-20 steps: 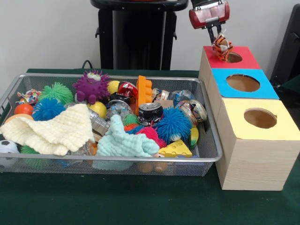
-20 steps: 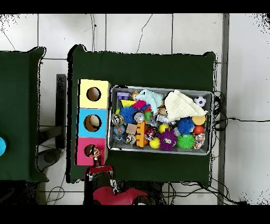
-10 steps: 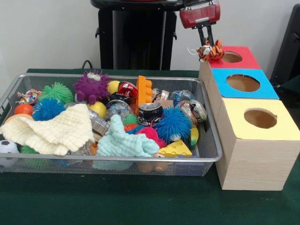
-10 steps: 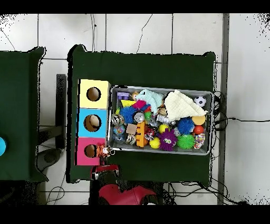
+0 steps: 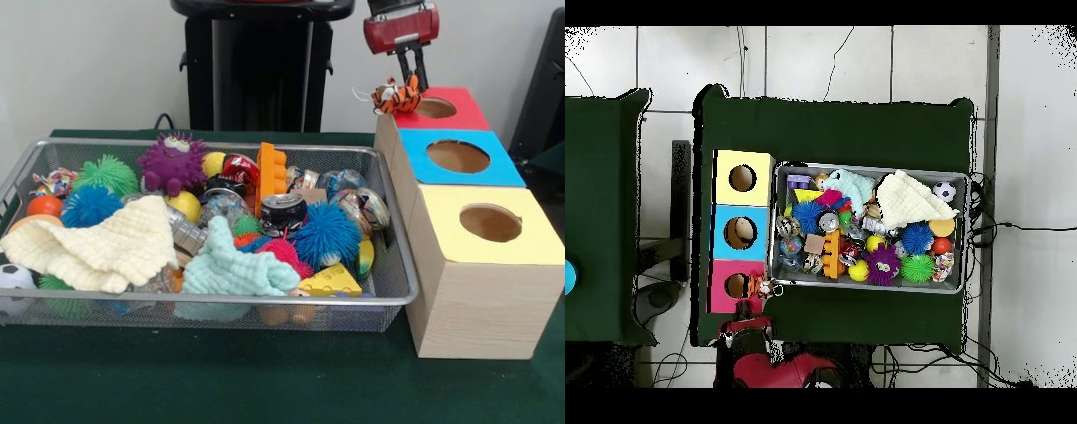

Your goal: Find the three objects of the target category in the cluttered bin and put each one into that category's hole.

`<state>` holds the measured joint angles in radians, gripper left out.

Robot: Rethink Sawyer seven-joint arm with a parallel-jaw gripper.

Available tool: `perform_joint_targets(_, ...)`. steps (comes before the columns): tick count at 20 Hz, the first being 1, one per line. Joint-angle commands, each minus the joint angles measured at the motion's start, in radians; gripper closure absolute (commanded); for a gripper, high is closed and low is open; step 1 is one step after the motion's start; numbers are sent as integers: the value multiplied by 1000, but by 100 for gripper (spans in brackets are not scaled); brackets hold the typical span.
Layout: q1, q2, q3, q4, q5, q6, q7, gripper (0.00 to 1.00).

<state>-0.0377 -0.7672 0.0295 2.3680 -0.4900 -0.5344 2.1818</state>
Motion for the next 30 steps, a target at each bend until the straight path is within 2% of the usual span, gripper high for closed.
perform_joint_targets(1,27,26,-3,-94,84,-19,123,100)
perform_joint_targets(8,101,51,-43,-92,159,-62,126,100)
perform_joint_targets(12,82,81,-36,-109,130,-80,127,100)
perform_joint_targets(19,73,97,-30,-101,128,-94,139,100)
perform_joint_targets(23,81,60,-24,-59,139,-51,148,100)
perform_joint_targets(28,62,46,30,-56,119,71,132,100)
perform_joint_targets(30,83,33,20,-35,133,71,135,100)
